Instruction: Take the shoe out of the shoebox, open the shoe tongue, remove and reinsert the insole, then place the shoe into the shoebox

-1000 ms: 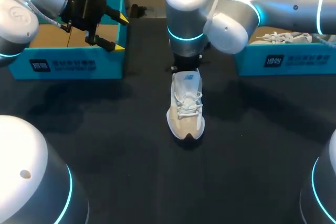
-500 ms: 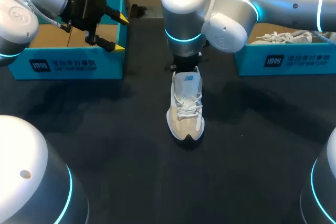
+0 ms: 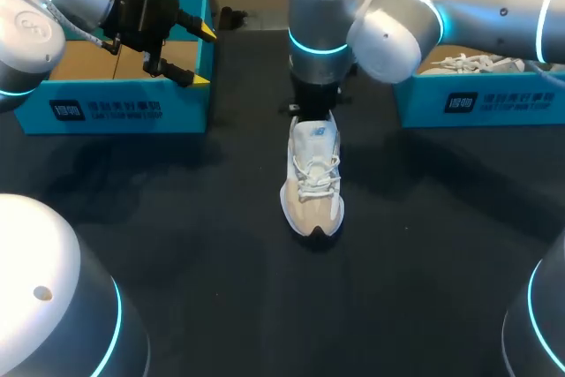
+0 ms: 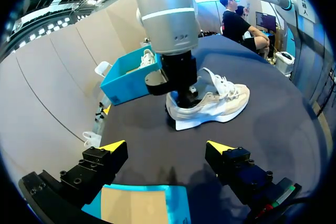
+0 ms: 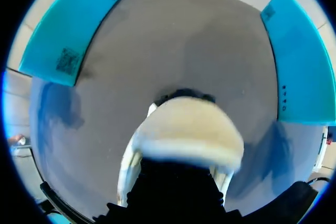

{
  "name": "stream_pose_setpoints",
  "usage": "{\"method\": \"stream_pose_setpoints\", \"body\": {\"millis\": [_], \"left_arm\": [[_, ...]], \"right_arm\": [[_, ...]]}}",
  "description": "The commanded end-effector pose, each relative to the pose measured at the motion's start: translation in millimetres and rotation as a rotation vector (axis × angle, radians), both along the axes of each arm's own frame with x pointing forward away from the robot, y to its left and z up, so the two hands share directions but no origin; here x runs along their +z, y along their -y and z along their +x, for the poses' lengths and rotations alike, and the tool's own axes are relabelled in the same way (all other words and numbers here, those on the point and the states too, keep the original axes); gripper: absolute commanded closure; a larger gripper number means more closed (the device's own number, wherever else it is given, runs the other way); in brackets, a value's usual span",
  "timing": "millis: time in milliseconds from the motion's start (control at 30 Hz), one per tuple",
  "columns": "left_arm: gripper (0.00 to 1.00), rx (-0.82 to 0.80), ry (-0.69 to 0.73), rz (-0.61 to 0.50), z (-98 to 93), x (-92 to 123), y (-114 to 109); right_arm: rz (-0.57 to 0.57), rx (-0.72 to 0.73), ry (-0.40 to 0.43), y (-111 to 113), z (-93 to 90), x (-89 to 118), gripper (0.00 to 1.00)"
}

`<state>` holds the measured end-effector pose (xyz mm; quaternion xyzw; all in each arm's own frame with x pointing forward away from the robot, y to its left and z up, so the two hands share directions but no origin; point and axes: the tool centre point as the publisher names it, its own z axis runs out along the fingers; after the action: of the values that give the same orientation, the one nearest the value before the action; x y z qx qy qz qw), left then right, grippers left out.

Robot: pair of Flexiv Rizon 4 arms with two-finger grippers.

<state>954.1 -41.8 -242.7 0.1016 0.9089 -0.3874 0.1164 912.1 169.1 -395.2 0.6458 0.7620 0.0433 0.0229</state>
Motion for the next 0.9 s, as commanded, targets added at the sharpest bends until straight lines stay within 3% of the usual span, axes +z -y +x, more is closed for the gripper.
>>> {"method": "stream_pose_setpoints", "body": {"millis": [33, 300, 500, 667, 700, 733, 767, 900], "left_arm": [[0.0, -0.001, -0.001, 0.002, 0.7, 0.1, 0.4], [0.0, -0.001, -0.001, 0.002, 0.7, 0.1, 0.4], [0.0, -0.001, -0.001, 0.002, 0.7, 0.1, 0.4], [0.0, -0.001, -0.001, 0.002, 0.7, 0.1, 0.4], [0.0, -0.001, -0.001, 0.002, 0.7, 0.1, 0.4], [0.0, -0.001, -0.001, 0.002, 0.7, 0.1, 0.4], [0.0, -0.001, -0.001, 0.002, 0.7, 0.1, 0.4], [0.0, -0.001, -0.001, 0.002, 0.7, 0.1, 0.4]], "right_arm": [[0.032, 0.015, -0.046, 10.8, -15.3, 19.2, 1.0], [0.057, 0.0, -0.136, 8.7, -37.3, 47.7, 1.0], [0.063, 0.007, -0.228, -6.6, -51.8, 55.2, 1.0], [0.088, -0.022, -0.238, -7.5, -60.6, 53.3, 1.0], [0.095, -0.024, -0.239, -7.4, -61.0, 52.1, 0.8], [0.099, -0.024, -0.236, -7.3, -61.1, 51.2, 0.46], [0.113, -0.031, -0.229, -7.0, -60.2, 49.7, 0.0], [0.12, -0.032, -0.224, -6.2, -58.5, 48.0, 0.0]]}}
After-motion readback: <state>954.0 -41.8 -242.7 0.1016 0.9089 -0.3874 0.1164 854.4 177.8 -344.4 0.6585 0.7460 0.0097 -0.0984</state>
